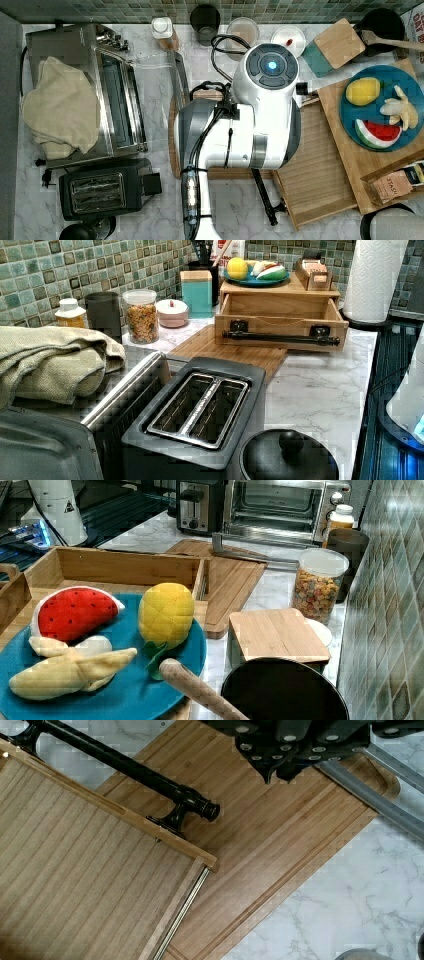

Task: Close the drawer.

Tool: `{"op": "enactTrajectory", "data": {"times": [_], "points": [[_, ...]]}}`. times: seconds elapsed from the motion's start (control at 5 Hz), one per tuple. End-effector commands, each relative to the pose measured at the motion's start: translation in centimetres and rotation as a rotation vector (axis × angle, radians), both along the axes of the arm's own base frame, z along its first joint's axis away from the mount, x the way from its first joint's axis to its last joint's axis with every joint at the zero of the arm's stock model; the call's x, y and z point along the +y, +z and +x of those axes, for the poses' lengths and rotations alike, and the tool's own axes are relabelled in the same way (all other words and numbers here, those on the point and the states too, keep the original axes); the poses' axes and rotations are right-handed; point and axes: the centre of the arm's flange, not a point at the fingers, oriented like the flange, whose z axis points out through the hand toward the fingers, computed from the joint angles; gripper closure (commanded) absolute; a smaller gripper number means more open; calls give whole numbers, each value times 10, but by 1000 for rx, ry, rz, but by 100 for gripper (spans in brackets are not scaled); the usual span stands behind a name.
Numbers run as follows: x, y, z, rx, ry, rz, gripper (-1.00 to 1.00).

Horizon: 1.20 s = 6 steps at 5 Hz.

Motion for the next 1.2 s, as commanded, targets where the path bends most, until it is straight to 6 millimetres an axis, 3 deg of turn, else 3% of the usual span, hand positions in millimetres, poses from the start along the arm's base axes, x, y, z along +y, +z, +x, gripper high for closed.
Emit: {"op": "enactTrajectory", "data": {"times": [0.2, 0.4, 0.8, 1.2], "points": [[-2, 0, 0, 1, -4, 0, 100], [-3, -12, -4, -12, 66, 55, 100], [15, -56, -48, -168, 464, 115, 100], [31, -75, -51, -98, 701, 139, 100]]}}
